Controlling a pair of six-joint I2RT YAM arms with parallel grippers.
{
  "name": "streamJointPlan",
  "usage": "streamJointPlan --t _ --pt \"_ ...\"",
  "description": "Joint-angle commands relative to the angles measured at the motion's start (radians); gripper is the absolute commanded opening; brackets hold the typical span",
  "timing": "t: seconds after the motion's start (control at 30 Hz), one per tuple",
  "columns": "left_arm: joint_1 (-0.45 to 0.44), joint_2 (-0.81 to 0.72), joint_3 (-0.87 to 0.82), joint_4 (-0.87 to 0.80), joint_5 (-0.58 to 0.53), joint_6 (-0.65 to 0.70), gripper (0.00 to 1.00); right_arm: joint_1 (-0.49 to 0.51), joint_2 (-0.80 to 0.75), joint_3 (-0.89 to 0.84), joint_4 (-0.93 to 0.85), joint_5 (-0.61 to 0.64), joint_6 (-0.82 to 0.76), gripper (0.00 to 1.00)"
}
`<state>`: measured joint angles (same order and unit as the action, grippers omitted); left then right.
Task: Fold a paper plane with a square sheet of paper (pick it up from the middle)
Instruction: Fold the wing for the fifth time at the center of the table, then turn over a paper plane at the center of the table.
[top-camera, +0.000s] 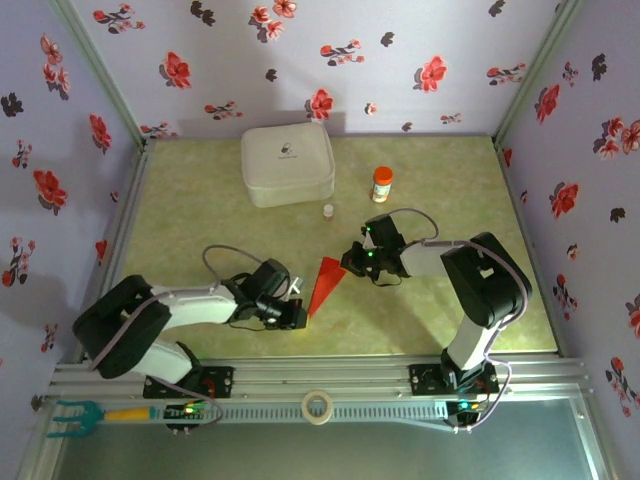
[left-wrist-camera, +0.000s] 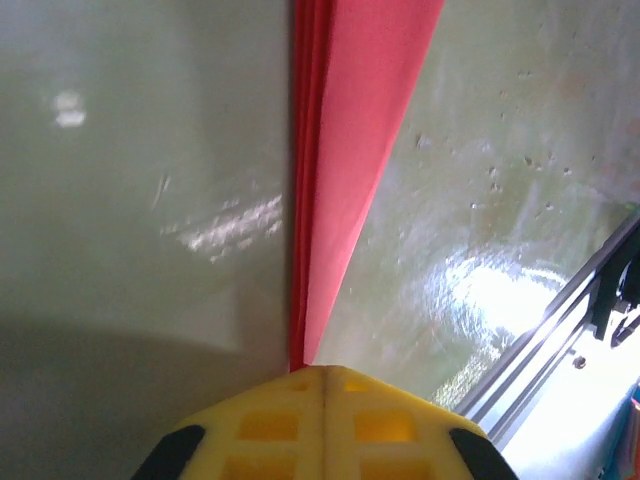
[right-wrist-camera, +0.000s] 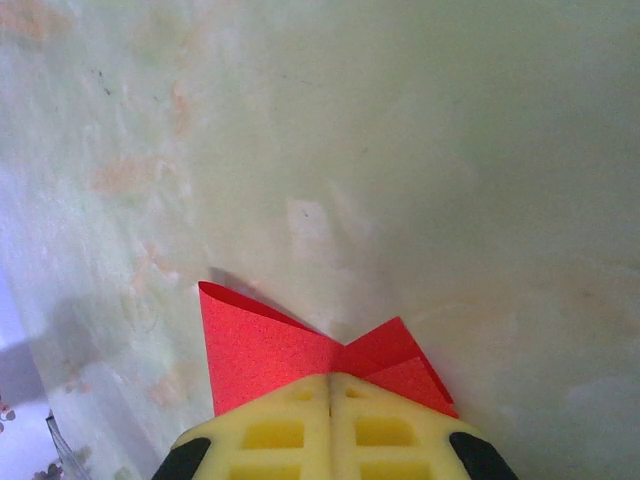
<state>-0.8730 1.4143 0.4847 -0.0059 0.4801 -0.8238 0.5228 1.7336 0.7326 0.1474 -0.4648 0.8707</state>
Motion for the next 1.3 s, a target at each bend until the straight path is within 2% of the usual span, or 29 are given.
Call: streamJointPlan --t 0.0,0.1,0.2,0.33,0.5,0.63,0.83,1.27 --pt "-0.003 -0.103 0.002 -0.076 -0.052 -0.025 0.01 -0.011 0.007 -0.011 -0.063 0.022 -0.020 0.00" --pt "0.019 -0.167 0.026 -0.106 -0.109 -0.011 0.02 -0.008 -0.059 -0.010 -0.018 -0.011 0.003 0.06" --pt "0.090 -0.154 0.056 -0.116 -0.129 0.001 0.14 -0.003 -0.183 -0.010 -0.076 0.046 -0.006 0.17" --pt "0.170 -0.055 0.128 -0.061 -0.065 0.020 0.28 -0.003 -0.337 -0.070 -0.158 0.144 -0.003 0.28" --pt "0.201 0.096 0.228 -0.035 0.018 0.070 0.34 0.007 -0.440 -0.193 -0.132 0.110 0.056 0.32" --pt "0.207 0.194 0.283 -0.065 0.057 0.112 0.32 0.036 -0.475 -0.271 -0.074 0.109 0.114 0.32" --pt "0.207 0.232 0.287 -0.067 0.074 0.124 0.24 0.060 -0.454 -0.277 -0.059 0.114 0.126 0.32" --pt "0.205 0.278 0.275 -0.065 0.138 0.140 0.26 0.086 -0.376 -0.264 -0.014 0.098 0.140 0.31"
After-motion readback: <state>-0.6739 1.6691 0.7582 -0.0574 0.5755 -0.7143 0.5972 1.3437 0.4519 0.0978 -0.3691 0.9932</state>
